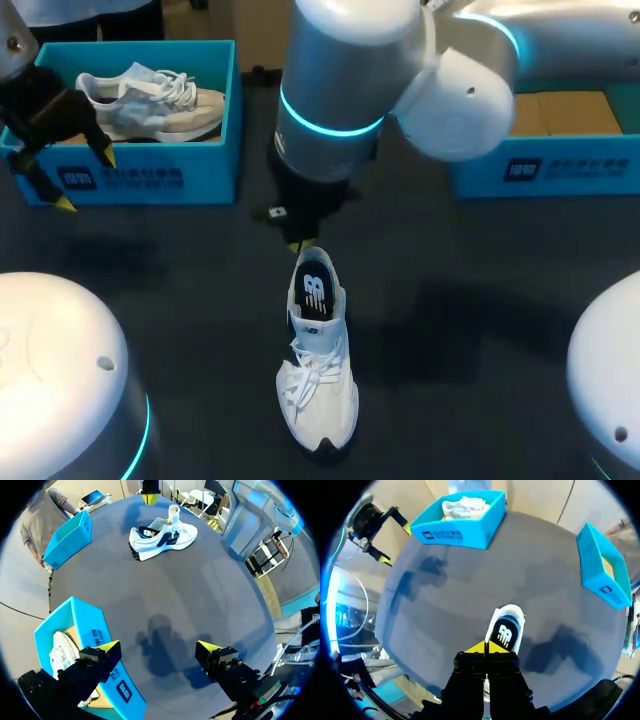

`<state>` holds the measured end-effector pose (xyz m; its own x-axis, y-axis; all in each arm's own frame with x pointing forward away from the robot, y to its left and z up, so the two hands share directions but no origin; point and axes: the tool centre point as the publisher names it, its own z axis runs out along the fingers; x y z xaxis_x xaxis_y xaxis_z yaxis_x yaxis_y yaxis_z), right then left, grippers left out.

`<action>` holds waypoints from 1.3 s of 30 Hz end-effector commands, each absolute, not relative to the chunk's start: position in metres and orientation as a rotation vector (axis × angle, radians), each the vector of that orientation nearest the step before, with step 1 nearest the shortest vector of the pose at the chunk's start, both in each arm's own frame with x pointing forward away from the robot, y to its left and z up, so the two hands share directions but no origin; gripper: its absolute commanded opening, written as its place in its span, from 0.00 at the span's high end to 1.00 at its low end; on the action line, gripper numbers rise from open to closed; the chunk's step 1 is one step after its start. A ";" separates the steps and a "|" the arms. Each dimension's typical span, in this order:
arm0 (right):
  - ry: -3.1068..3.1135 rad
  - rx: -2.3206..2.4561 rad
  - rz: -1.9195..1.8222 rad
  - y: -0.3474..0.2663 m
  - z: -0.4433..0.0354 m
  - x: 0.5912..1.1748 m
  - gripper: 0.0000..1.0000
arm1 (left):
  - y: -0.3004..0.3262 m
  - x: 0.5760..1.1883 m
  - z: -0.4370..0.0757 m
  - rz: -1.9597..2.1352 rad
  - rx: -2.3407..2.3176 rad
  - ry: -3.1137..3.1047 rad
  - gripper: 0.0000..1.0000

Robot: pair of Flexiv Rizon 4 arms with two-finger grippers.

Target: Take the shoe out of the shoebox, open the shoe tongue, remove and reinsert the insole, then place the shoe into the shoebox

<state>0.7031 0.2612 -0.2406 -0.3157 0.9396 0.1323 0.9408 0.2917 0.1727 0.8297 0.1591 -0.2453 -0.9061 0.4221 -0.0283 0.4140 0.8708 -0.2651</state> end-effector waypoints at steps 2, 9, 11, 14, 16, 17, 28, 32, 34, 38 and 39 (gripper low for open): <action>-2.510 -1.822 -0.358 0.261 -0.252 0.706 1.00 | 0.159 0.829 -0.245 0.410 -0.674 -3.009 0.00; -2.510 -1.822 -0.358 0.261 -0.252 0.706 1.00 | 0.159 0.829 -0.245 0.410 -0.674 -3.009 0.00; -2.510 -1.822 -0.358 0.261 -0.252 0.706 1.00 | 0.159 0.829 -0.245 0.410 -0.674 -3.009 0.00; -2.531 -1.905 -0.285 0.252 -0.268 0.703 1.00 | 0.159 0.829 -0.245 0.410 -0.674 -3.009 0.00; -2.529 -1.927 -0.278 0.248 -0.277 0.701 1.00 | 0.159 0.829 -0.245 0.410 -0.674 -3.009 0.00; -2.538 -1.936 -0.272 0.246 -0.282 0.699 1.00 | 0.159 0.829 -0.245 0.410 -0.674 -3.009 0.00; -2.528 -2.099 -0.131 0.237 -0.323 0.701 1.00 | 0.159 0.829 -0.245 0.410 -0.674 -3.009 0.00; -2.492 -2.171 -0.129 0.234 -0.333 0.700 1.00 | 0.159 0.829 -0.245 0.410 -0.674 -3.009 0.00; -2.490 -2.208 -0.141 0.234 -0.336 0.698 1.00 | 0.159 0.829 -0.245 0.410 -0.674 -3.009 0.00; -2.419 -2.284 -0.149 0.233 -0.335 0.695 1.00 | 0.159 0.829 -0.245 0.410 -0.674 -3.009 0.00; -2.419 -2.284 -0.149 0.233 -0.335 0.695 1.00 | 0.159 0.829 -0.245 0.410 -0.674 -3.009 0.00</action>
<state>0.6984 0.2311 -0.3352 -0.0715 0.9947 -0.0740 0.9798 0.0839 0.1816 0.8296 0.1590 -0.2457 -0.9062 0.4219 -0.0290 0.4139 0.8707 -0.2656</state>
